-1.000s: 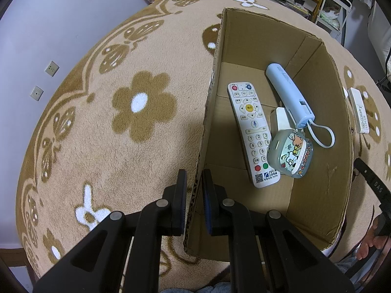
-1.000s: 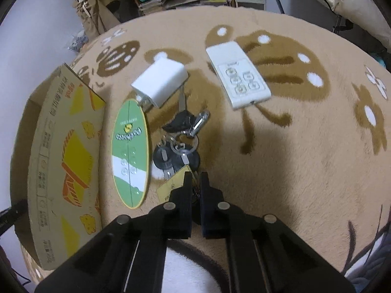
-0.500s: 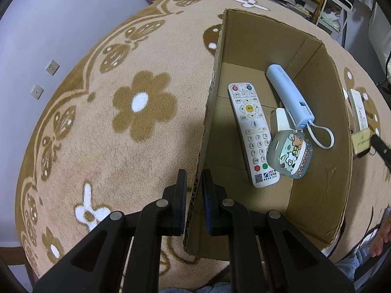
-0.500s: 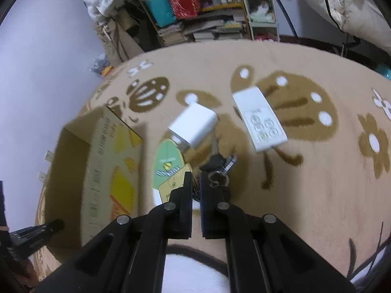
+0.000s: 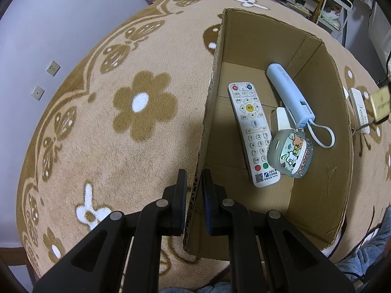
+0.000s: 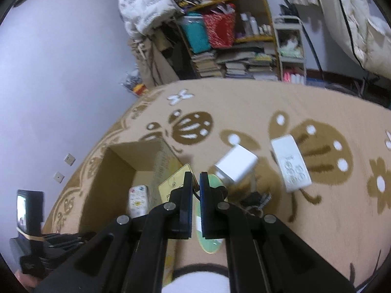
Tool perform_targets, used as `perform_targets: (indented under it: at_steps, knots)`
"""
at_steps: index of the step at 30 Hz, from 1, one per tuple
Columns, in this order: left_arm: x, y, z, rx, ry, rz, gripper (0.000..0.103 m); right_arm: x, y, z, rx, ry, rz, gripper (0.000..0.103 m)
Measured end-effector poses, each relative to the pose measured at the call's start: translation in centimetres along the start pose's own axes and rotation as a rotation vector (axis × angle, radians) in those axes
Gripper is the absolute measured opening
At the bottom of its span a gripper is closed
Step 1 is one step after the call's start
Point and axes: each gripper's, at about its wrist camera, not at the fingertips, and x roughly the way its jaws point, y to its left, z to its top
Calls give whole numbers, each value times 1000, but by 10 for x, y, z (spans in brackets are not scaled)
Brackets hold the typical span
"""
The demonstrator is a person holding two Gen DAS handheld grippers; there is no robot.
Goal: Organize rigid objects
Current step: 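Carry the key tag with the right tool and drop it in the box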
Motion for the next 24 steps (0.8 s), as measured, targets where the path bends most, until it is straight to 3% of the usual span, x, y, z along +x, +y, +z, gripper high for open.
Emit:
perform_targets:
  at_steps: [14, 24]
  knots:
    - [-1, -2, 0, 7, 0, 9, 12, -2, 72, 8, -164, -27, 118, 7]
    - [-1, -2, 0, 7, 0, 9, 12, 20, 88, -13, -214, 46, 135, 7]
